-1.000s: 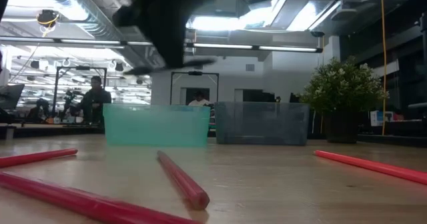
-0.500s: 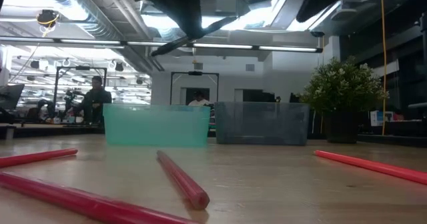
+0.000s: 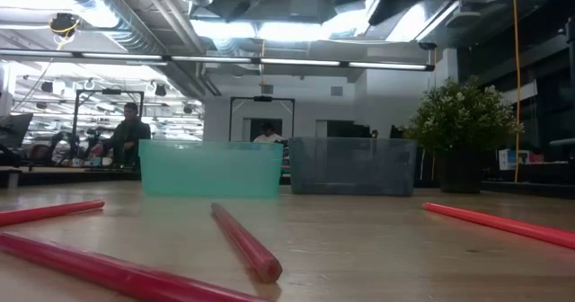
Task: Sort pens & pencils
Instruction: Put the black pen into the black bin
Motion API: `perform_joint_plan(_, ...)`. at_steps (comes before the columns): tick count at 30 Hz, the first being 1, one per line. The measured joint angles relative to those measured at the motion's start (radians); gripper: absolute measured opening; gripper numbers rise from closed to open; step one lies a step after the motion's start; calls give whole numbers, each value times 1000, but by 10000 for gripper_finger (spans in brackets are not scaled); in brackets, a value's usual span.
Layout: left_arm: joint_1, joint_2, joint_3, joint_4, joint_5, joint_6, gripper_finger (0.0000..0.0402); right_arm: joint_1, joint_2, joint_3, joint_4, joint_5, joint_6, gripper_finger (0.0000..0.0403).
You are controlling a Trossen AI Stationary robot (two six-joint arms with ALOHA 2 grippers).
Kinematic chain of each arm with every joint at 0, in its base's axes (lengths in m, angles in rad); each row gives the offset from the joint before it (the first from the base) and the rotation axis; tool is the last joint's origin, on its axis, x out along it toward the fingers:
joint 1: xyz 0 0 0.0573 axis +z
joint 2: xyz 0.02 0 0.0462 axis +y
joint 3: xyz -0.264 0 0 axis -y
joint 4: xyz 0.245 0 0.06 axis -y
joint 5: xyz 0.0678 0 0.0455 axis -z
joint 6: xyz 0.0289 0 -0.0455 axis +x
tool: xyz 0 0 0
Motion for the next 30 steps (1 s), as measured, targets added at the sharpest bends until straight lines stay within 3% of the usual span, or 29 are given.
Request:
perform_joint_plan(9,-95,-9,-34,-86,-182,-195,17,0,0,0,26,53,-46,86)
perform_joint_plan(17,-118,-49,-188,-74,-209,-415,17,0,0,-1,131,24,-70,86)
perform_joint_plan(23,-115,-130,-268,-4,-219,-403,17,0,0,-46,280,-37,-133,86)
perform_joint_plan(30,-87,-192,-370,193,-199,-257,17,-38,0,-158,565,-123,-234,86)
